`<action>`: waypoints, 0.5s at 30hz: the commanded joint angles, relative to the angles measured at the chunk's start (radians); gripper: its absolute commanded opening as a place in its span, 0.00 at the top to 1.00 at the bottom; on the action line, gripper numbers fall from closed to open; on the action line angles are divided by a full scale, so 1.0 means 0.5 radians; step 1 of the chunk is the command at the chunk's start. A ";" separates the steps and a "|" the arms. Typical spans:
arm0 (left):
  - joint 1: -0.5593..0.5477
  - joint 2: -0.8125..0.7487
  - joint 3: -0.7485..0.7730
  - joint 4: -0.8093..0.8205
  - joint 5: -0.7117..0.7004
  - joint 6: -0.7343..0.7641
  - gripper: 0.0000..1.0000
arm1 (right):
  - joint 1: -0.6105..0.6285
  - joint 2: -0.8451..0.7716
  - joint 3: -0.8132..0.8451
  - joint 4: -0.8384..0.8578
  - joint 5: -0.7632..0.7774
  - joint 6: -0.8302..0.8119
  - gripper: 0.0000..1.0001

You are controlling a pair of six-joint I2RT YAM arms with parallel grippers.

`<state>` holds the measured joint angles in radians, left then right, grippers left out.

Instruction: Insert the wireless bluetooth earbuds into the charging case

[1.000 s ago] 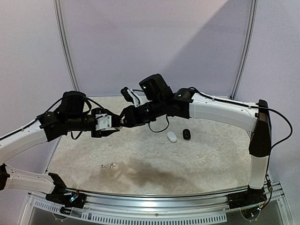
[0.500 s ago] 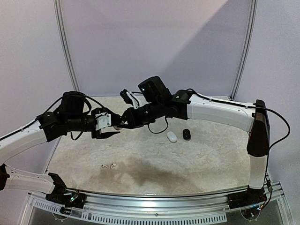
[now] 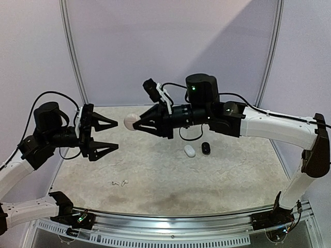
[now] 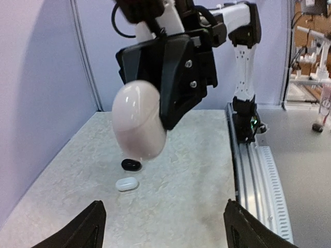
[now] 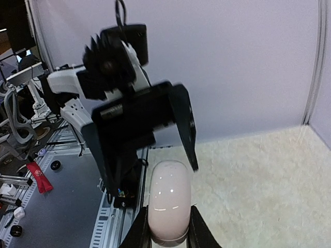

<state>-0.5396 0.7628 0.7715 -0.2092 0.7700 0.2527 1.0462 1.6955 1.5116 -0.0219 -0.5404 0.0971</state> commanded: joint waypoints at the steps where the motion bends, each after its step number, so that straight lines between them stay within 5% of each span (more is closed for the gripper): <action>1: 0.047 0.007 -0.160 0.608 0.221 -0.730 0.27 | 0.004 0.087 0.148 0.239 -0.192 -0.173 1.00; 6: 0.060 -0.024 -0.229 0.770 0.210 -0.799 0.53 | 0.004 0.177 0.238 0.299 -0.221 -0.173 1.00; 15: 0.072 0.120 -0.242 1.047 0.229 -0.932 0.44 | 0.010 0.235 0.282 0.269 -0.275 -0.173 1.00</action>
<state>-0.5148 0.7891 0.6636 0.2241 0.8757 -0.1596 1.0466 1.8008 1.6253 0.1135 -0.6464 0.0193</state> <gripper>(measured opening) 0.563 0.201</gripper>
